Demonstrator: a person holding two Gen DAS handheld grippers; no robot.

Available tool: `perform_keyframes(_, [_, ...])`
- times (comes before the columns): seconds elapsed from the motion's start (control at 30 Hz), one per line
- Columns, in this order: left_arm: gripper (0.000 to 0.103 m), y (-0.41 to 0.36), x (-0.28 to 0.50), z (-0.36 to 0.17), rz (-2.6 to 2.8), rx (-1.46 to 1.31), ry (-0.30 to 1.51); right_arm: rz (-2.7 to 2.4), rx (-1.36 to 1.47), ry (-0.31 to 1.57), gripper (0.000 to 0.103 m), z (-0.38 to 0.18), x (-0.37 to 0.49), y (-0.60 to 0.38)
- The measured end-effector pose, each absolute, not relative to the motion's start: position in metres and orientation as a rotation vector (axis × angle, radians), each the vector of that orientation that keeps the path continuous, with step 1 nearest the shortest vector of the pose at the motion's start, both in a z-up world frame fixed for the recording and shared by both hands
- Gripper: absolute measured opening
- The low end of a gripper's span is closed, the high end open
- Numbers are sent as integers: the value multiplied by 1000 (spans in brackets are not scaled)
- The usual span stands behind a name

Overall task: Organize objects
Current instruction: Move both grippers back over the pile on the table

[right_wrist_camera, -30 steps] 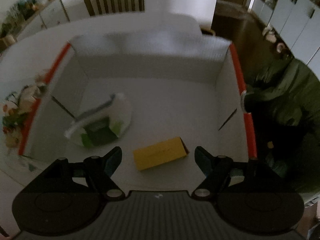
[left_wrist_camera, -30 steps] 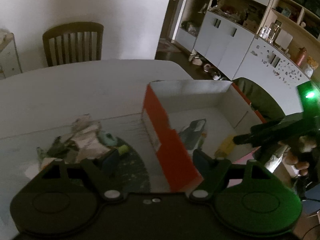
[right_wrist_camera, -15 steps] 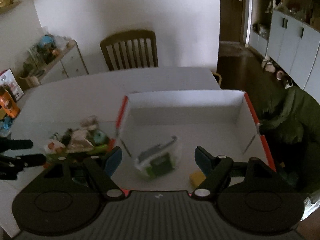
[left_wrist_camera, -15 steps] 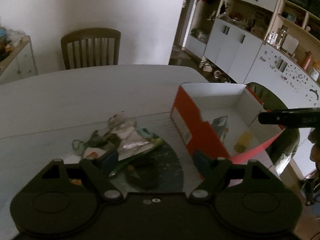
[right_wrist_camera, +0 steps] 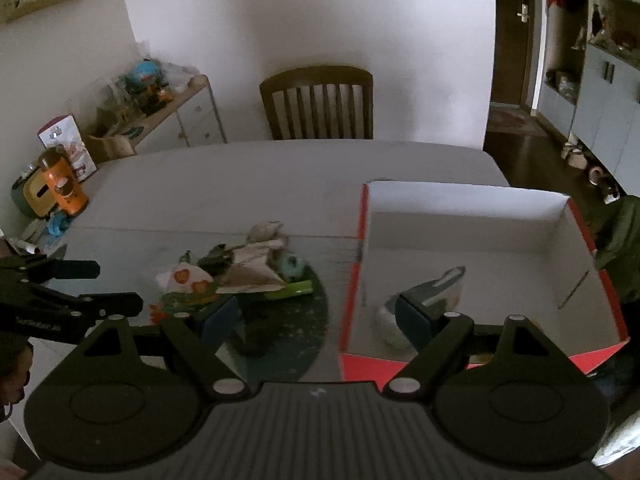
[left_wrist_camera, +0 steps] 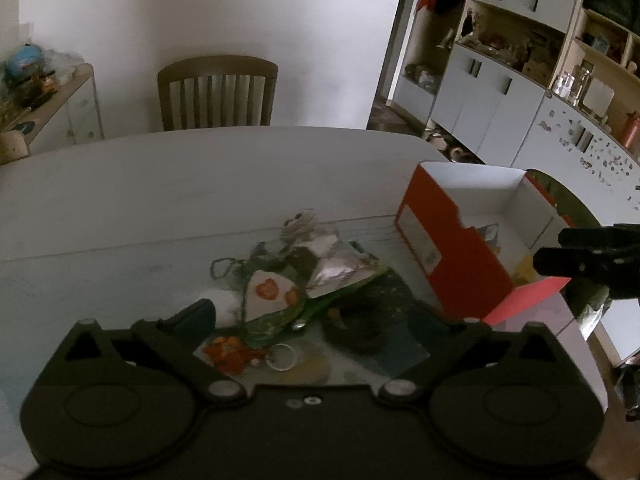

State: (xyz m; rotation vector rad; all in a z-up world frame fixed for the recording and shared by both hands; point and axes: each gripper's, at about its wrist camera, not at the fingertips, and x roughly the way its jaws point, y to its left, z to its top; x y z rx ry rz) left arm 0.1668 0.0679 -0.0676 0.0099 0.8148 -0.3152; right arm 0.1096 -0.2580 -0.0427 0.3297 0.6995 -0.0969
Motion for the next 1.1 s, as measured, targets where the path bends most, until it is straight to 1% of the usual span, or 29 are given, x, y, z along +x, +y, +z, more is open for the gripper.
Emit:
perform_keyframes(0.4, [102, 108, 176, -103, -286, 14, 846, -88, 314, 817, 86, -75, 141, -211])
perform_keyframes(0.83, [101, 131, 181, -149, -284, 91, 900, -135, 301, 905, 86, -106, 175, -200])
perform_keyframes(1.0, [94, 130, 184, -158, -312, 106, 904, -128, 297, 940, 86, -118, 186, -195])
perform_keyframes(1.1, [88, 131, 186, -163, -314, 115, 902, -127, 291, 950, 86, -123, 192, -191])
